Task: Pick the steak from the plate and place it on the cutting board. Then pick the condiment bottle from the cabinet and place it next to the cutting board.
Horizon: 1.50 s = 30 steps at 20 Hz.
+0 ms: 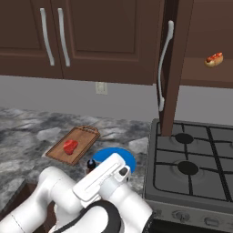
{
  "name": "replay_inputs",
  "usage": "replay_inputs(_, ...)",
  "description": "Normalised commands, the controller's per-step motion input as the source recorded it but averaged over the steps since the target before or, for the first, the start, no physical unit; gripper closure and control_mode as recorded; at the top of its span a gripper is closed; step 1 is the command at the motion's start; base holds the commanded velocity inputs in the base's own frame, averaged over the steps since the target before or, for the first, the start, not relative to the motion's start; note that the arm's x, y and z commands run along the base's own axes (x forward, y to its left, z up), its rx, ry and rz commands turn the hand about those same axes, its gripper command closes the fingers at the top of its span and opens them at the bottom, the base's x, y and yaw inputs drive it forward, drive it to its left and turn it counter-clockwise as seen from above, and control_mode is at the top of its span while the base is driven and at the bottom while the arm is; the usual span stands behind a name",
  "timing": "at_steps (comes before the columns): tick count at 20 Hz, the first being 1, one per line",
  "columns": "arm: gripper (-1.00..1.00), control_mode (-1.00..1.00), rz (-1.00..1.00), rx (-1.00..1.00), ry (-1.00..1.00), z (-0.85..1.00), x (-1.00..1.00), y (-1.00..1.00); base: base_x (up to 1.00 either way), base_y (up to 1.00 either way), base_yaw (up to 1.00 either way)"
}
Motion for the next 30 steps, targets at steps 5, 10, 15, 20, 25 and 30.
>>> replay_inputs(5,1.00,-1.00,0.00,0.00,0.00,-0.12,0.11,-0.14,0.00,0.00,0.00)
replay_inputs(10,1.00,-1.00,0.00,0.00,0.03,-0.03,0.01,-0.29,0.00,0.00,0.00)
replay_inputs(15,1.00,-1.00,0.00,0.00,0.03,0.00,0.00,-0.28,0.00,0.00,0.00)
replay_inputs(20,1.00,-1.00,-0.01,0.00,0.06,0.00,0.03,-0.04,0.00,0.00,0.00)
replay_inputs(25,1.00,-1.00,-0.03,0.00,0.08,-0.05,0.05,0.00,0.00,0.00,0.00)
replay_inputs(30,1.00,-1.00,-0.02,0.00,0.04,-0.15,0.09,0.00,0.00,0.00,0.00)
